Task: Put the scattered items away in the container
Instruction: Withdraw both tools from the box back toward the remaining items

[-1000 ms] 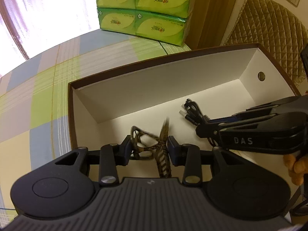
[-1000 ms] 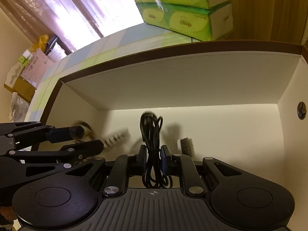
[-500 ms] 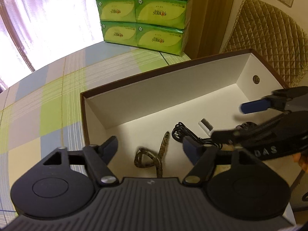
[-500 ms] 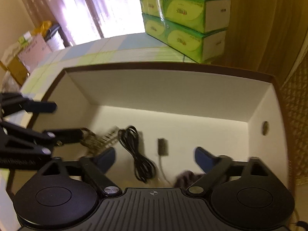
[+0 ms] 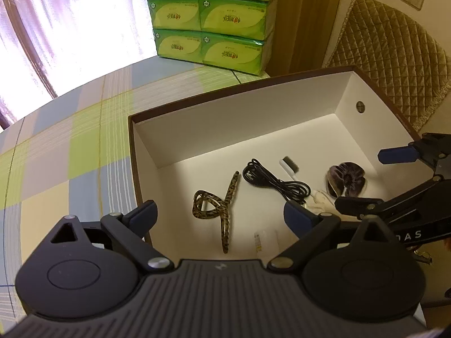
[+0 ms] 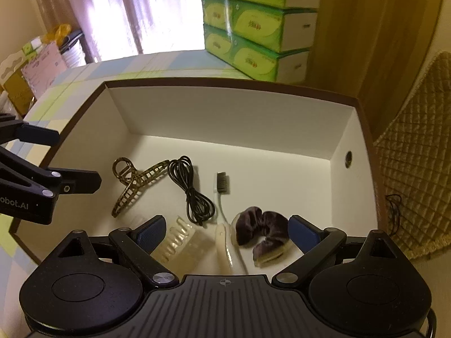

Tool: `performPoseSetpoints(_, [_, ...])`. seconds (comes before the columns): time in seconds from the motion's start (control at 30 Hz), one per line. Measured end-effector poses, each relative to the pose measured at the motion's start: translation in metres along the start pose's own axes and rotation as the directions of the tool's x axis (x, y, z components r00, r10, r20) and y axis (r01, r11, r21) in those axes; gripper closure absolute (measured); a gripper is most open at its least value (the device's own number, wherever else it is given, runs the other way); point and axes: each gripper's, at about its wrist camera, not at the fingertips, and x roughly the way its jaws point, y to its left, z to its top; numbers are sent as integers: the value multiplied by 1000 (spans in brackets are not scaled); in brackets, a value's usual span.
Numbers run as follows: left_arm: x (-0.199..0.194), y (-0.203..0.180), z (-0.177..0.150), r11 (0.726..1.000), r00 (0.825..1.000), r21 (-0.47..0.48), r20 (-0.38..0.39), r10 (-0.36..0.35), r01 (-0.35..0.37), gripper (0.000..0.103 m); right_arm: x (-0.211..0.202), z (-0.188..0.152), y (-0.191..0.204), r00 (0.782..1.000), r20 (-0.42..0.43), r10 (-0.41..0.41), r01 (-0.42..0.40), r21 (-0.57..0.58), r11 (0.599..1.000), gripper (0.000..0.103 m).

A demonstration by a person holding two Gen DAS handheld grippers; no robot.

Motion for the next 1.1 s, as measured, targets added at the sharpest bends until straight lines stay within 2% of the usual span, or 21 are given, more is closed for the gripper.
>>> performPoseSetpoints(0.3, [-29, -7, -12, 1000, 1000, -3, 24, -1, 2, 6, -26, -12, 16, 998, 43, -52, 53, -33, 998, 5])
performPoseSetpoints(1.1, [-98, 0, -54, 1000, 995, 19, 97, 6, -8, 4, -76, -44, 63, 993, 100, -57, 55, 17, 998, 5])
